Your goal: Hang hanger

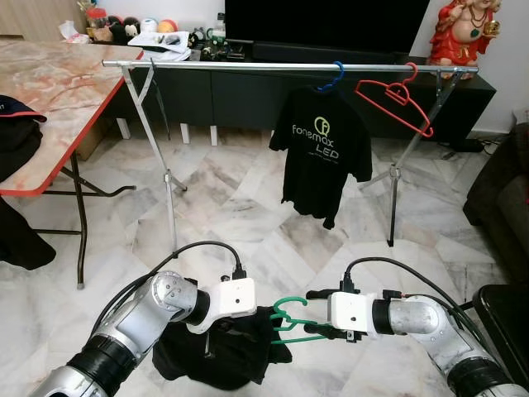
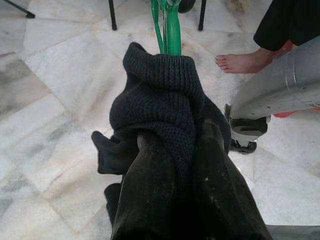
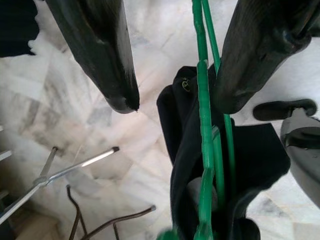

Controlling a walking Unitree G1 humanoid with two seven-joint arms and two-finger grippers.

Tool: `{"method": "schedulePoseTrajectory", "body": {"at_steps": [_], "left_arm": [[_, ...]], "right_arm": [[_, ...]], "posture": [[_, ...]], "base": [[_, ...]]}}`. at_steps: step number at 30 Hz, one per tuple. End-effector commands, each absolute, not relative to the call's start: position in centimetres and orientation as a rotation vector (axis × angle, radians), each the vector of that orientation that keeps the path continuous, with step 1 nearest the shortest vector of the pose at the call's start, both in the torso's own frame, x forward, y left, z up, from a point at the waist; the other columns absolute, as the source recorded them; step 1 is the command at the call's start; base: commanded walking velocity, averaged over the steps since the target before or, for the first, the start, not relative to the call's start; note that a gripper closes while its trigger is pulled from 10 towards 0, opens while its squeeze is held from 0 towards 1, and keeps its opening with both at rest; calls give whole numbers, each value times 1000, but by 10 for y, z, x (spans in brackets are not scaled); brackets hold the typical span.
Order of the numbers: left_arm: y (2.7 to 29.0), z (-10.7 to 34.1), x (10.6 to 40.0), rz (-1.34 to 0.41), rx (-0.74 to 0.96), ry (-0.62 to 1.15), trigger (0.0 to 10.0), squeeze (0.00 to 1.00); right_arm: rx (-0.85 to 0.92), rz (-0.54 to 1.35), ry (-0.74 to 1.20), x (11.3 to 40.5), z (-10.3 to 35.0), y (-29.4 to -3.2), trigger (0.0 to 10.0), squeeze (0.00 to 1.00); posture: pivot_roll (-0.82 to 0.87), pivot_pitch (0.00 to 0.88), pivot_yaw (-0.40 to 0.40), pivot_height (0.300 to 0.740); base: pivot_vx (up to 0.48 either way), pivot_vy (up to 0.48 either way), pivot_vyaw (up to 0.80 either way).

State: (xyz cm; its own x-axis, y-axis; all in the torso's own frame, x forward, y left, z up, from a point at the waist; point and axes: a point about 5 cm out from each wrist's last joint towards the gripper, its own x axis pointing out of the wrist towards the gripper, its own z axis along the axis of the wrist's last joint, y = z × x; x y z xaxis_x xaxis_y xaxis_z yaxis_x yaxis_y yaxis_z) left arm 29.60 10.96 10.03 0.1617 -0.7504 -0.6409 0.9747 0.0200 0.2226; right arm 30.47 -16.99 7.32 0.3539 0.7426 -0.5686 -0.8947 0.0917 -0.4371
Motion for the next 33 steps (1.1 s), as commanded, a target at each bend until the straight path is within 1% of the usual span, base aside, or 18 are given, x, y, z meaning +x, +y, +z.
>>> {"method": "schedulePoseTrajectory", "body": {"at_steps": [1, 6, 11, 15, 23, 24, 25, 26, 27, 28, 33], "left_arm": [[99, 105, 292, -1443, 754, 352, 10000, 0], [97, 106, 291, -1463, 784, 351, 10000, 0], [93, 109, 291, -1473, 797, 339, 10000, 0], [90, 111, 291, -1486, 808, 326, 10000, 0], [85, 112, 287, -1505, 814, 314, 10000, 0], [85, 112, 287, -1507, 814, 314, 10000, 0], [84, 112, 287, -1507, 814, 314, 10000, 0], [84, 113, 288, -1508, 814, 313, 10000, 0], [84, 113, 288, -1508, 814, 313, 10000, 0], [83, 113, 288, -1507, 815, 312, 10000, 0], [83, 114, 288, -1507, 815, 310, 10000, 0]], "right_arm": [[-785, 1266, 264, 299, 66, -171, 10000, 0], [-778, 1333, 309, 292, 56, -169, 10000, 0], [-767, 1324, 309, 294, 56, -167, 10000, 0], [-725, 1355, 330, 294, 55, -163, 10000, 0], [-672, 1351, 332, 294, 53, -158, 10000, 0], [-670, 1356, 335, 294, 52, -158, 8353, 0], [-670, 1360, 337, 293, 52, -158, 8353, 0], [-663, 1361, 340, 293, 52, -157, 3843, 0], [-663, 1361, 340, 293, 52, -157, 3843, 0], [-663, 1361, 344, 293, 51, -157, 0, 0], [-675, 1355, 356, 293, 50, -158, 0, 0]], "posture": [[-24, 59, -62, 740], [-25, 50, -55, 740], [-22, 45, -53, 740], [-17, 49, -55, 740], [-9, 61, -58, 740], [-9, 63, -59, 740], [-9, 63, -59, 740], [-9, 65, -59, 740], [-9, 65, -59, 740], [-9, 66, -59, 740], [-7, 69, -60, 740]], "base": [[0, 0, 0], [0, 0, 0], [0, 0, 0], [0, 0, 0], [0, 0, 0], [0, 0, 0], [0, 0, 0], [0, 0, 0], [0, 0, 0], [0, 0, 0], [0, 0, 0]]}}
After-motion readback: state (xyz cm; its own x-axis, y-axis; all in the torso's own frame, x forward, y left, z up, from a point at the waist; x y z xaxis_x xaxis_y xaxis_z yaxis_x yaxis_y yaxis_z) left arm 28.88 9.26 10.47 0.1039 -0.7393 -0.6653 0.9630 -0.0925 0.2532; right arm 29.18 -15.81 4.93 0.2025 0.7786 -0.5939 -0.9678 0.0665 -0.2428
